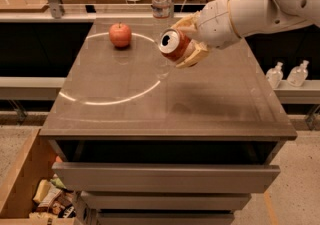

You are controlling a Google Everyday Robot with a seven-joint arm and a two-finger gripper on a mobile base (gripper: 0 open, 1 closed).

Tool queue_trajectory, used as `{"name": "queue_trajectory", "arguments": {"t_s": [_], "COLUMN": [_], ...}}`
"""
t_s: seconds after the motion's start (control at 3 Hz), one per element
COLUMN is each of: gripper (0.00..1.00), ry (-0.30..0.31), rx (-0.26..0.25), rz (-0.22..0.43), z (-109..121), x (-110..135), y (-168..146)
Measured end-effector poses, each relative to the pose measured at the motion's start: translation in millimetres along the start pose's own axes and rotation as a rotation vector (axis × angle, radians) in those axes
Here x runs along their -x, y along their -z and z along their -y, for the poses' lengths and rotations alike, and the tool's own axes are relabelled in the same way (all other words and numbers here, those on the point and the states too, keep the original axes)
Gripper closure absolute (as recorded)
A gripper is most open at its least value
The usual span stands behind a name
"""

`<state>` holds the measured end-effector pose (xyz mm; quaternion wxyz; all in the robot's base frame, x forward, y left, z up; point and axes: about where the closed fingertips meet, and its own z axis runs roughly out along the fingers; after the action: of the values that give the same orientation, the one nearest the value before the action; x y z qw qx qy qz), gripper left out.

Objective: Knock coke can over

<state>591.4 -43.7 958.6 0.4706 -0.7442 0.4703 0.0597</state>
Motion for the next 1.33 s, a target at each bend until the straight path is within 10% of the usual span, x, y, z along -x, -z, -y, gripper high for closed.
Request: {"name": "queue_trajectory", "arguments": {"t_s": [0.67,1.33], "gripper": [1.00,0.85], "ry": [0.367,0.525], "rx": [0.303,0.484], "rz": [-0.258,-0.470], "z": [-19.1,-62.8], "x": [-0.5,-34.4], "y": [-22.9,-40.7]}}
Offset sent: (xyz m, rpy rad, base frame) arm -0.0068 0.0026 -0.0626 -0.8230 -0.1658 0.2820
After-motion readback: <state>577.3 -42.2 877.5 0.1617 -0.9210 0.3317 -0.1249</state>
